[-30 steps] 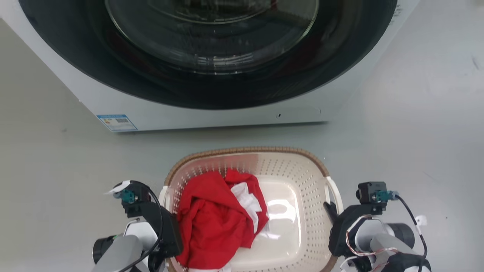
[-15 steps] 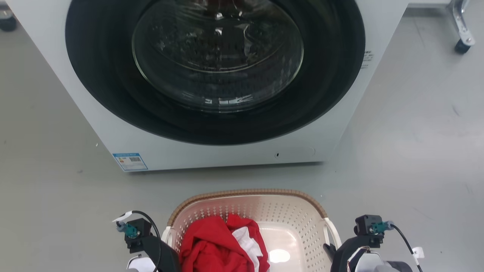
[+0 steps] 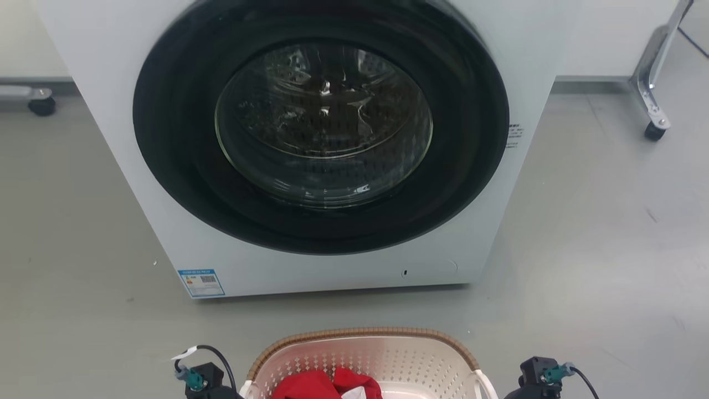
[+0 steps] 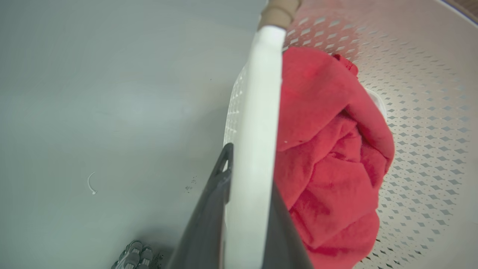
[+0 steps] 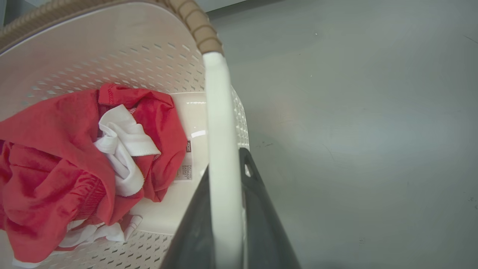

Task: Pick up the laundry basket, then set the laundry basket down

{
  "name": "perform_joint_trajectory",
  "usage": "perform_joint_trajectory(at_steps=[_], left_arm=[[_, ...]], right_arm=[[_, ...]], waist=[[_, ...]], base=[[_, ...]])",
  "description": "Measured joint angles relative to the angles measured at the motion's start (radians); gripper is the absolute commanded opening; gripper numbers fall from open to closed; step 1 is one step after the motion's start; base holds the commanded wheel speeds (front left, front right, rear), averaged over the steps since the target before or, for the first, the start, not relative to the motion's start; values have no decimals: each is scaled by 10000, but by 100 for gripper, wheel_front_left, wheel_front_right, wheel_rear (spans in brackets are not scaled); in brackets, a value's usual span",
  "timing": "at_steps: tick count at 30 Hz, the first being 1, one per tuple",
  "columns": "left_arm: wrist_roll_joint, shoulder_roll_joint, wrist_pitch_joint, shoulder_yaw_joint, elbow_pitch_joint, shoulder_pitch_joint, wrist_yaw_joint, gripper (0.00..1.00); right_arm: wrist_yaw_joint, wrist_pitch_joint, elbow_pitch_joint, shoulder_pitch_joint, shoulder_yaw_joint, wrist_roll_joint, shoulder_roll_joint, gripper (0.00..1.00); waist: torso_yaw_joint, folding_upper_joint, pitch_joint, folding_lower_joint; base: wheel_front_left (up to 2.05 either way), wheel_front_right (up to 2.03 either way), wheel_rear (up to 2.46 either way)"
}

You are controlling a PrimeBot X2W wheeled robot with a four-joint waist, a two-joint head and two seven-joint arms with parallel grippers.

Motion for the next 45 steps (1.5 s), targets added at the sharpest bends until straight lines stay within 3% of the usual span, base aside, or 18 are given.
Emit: perform_joint_trajectory(at_steps=[20, 45], left_arm=[[-178, -21, 466, -35, 25, 539, 86, 0], [-738, 19, 704, -382, 21, 823, 178, 0]], right_arm=[[0, 654, 56, 552, -25, 548, 17, 0], [0, 1074, 56, 684, 40, 840, 15, 0]], waist=[[9, 2, -867, 1], [14, 1, -1012, 2]], base=[[0, 0, 0], [0, 0, 0]])
